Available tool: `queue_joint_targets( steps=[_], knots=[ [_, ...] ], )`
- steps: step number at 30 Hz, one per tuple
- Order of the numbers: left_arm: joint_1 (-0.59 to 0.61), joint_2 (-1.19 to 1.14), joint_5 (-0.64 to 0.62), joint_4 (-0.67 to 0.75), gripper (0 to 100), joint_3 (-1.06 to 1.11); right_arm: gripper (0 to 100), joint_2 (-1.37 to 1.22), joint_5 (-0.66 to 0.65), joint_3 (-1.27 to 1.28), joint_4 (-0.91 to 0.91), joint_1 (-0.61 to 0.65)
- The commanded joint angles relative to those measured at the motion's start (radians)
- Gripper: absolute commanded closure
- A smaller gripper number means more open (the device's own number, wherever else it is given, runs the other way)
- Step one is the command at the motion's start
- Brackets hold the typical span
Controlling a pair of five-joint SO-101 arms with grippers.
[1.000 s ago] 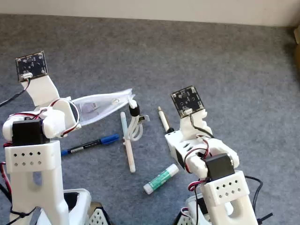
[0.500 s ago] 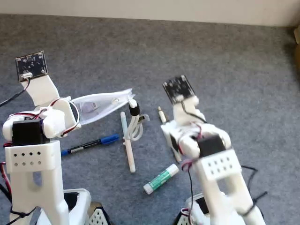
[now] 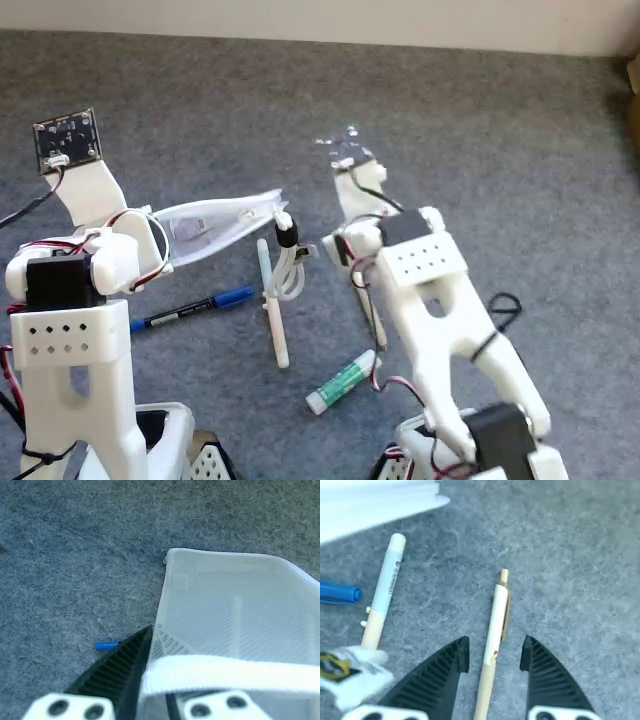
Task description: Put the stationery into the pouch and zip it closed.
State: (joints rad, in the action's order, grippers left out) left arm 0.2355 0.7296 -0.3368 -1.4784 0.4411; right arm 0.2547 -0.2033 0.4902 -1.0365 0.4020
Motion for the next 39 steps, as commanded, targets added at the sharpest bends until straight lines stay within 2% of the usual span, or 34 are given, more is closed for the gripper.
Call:
queue_joint_targets(
  steps=[1,6,12,23,25,29,39],
  knots=[
    [0.016,-0.019,-0.005,0.023,99,0.008,83.6,-0.07,-0.006,-0.105,0.015,0.013],
    [0.016,-0.019,-0.005,0.023,99,0.008,83.6,-0.236,-0.006,-0.191,0.024,0.012],
    [0.016,-0.019,-0.005,0.023,99,0.008,83.6,-0.395,-0.006,-0.236,0.127,-0.013],
    [0.016,-0.019,-0.005,0.023,99,0.008,83.7,-0.492,-0.006,-0.231,0.151,-0.024],
    [0.016,-0.019,-0.005,0.023,99,0.008,86.0,-0.512,-0.008,-0.231,0.151,-0.024],
    [0.016,-0.019,-0.005,0.025,99,0.008,99.1,-0.538,-0.012,-0.234,0.151,-0.024],
    [0.016,-0.019,-0.005,0.025,99,0.008,99.3,-0.535,-0.011,-0.234,0.148,-0.022]
  ],
)
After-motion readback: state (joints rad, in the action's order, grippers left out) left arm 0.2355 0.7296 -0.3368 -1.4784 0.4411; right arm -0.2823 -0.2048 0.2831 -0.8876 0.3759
